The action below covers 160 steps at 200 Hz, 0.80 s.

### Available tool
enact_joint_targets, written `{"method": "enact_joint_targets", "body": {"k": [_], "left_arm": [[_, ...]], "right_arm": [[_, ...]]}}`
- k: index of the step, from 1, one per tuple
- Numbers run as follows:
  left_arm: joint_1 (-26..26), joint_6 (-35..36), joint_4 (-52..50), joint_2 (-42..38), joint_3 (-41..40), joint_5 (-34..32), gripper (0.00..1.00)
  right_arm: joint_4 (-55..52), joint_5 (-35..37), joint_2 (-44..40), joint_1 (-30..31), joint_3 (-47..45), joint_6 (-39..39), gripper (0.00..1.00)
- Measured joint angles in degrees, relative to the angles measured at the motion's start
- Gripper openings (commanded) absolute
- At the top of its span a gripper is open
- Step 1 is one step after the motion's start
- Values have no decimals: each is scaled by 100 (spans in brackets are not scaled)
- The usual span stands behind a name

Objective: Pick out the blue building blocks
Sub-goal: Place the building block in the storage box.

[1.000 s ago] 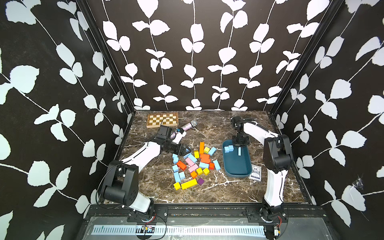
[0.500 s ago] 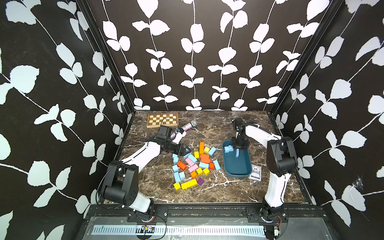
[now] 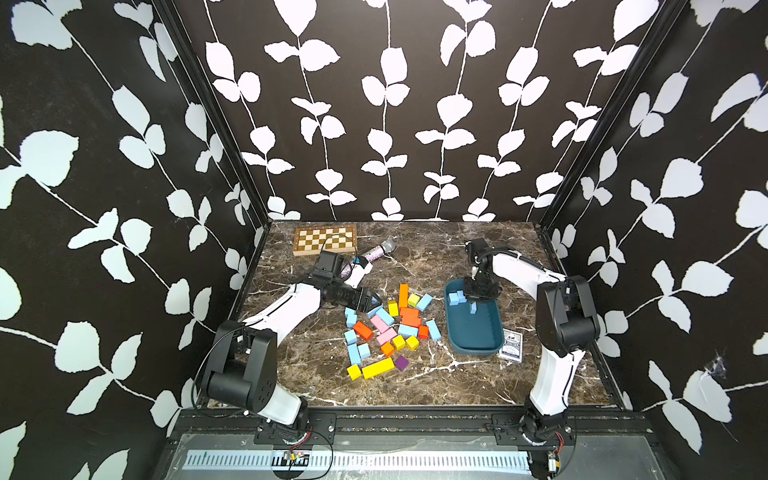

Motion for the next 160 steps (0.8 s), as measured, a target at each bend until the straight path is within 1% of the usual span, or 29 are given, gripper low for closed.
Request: {"method": "enact_joint_targets", "body": {"k": [28, 82, 93, 105, 128, 160], "left_arm": [[0, 0, 0, 0, 0, 0, 72], [0, 0, 2, 0, 0, 0, 72], [0, 0, 2, 0, 0, 0, 72], [0, 0, 2, 0, 0, 0, 72], [0, 0, 2, 0, 0, -2, 72], [0, -15, 2, 0, 0, -26, 73]], "right_arm": [[61, -90, 0, 0, 13, -249, 11], [199, -365, 0, 17, 13, -640, 13], [208, -424, 0, 24, 20, -693, 16], [258, -468, 4, 39, 22, -739, 24], [251, -476, 39, 74, 22, -802, 33], [98, -398, 33, 114, 136, -815, 35]]}}
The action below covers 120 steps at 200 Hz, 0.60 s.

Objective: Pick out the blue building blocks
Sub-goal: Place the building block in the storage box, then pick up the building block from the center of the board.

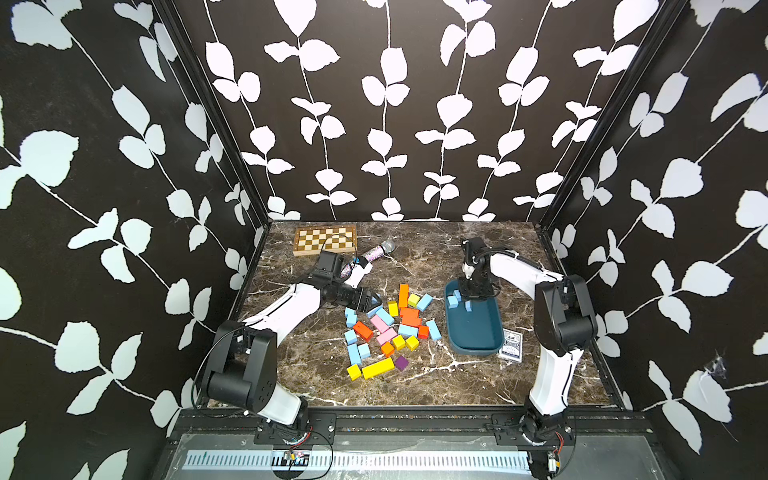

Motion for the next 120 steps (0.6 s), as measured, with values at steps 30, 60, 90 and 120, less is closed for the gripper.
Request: {"method": "enact_joint_targets", "body": {"k": [30, 60, 90, 120], "left_arm": [[0, -57, 0, 0, -2, -190, 74], [0, -92, -7, 0, -81, -446, 76], [2, -133, -4, 0, -151, -743, 76], [2, -260, -9, 0, -214, -1064, 75]], "right_arm": [[-201, 273, -170, 131, 229, 26, 37], [-256, 575, -682, 538, 380, 120, 37], [-142, 743, -1025, 1189, 555, 286, 37], [142, 767, -1008, 1770, 564, 483, 37]]}}
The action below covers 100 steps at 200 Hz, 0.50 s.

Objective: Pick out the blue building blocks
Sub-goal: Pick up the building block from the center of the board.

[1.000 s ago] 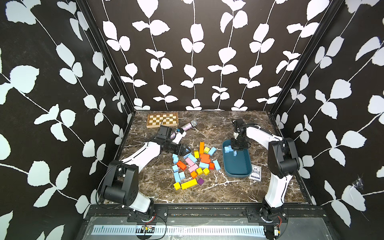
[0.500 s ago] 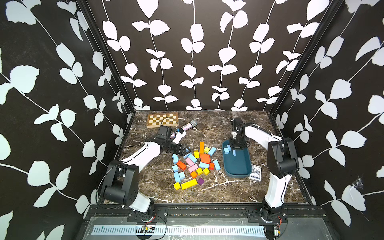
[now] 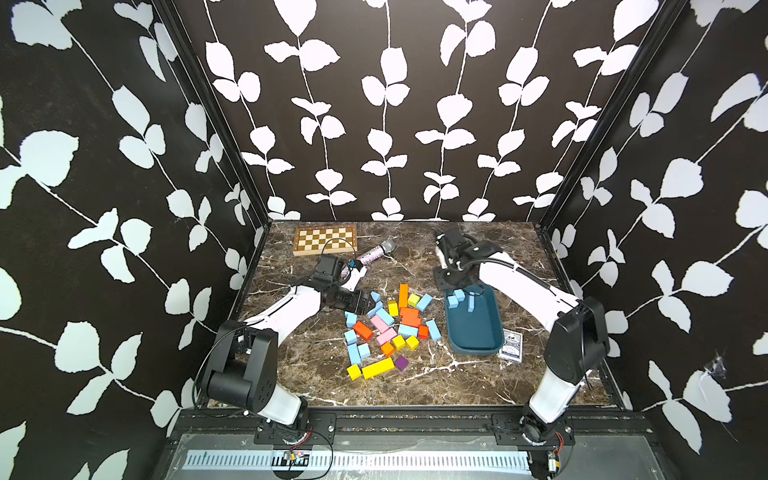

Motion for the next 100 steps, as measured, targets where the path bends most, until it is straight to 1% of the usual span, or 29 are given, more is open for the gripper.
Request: {"method": "enact_joint_targets", "body": {"k": [45, 100], "left_arm": [[0, -289, -22, 0, -20, -479, 69], [0, -562, -114, 50, -22, -955, 64]], "right_arm": [[400, -4, 129, 535, 0, 212, 37], [667, -138, 422, 678, 0, 387, 37]]}}
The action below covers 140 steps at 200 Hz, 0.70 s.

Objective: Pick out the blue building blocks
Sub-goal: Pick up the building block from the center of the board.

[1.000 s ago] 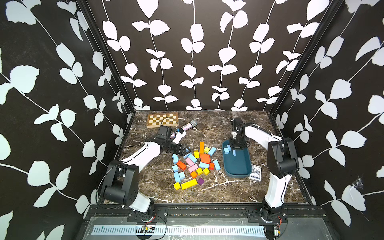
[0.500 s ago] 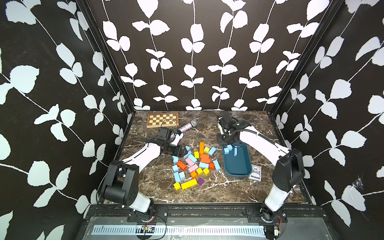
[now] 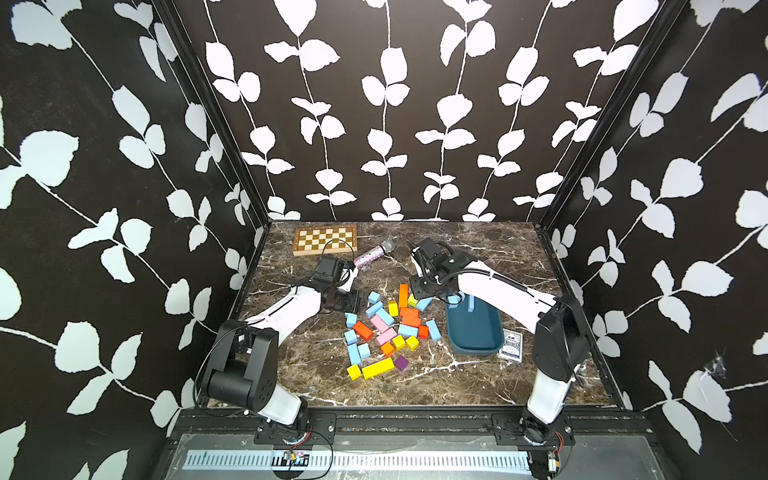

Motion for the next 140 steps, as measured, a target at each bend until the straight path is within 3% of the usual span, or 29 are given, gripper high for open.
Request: {"method": "enact_joint_targets", "body": {"k": [77, 140], "left_arm": [[-2, -125, -227, 525, 92, -723, 62], [-28, -149, -310, 791, 208, -855, 47]], "right_arm": [[24, -87, 96, 98, 0, 42, 37], [31, -103, 96, 101, 0, 39, 37]]}}
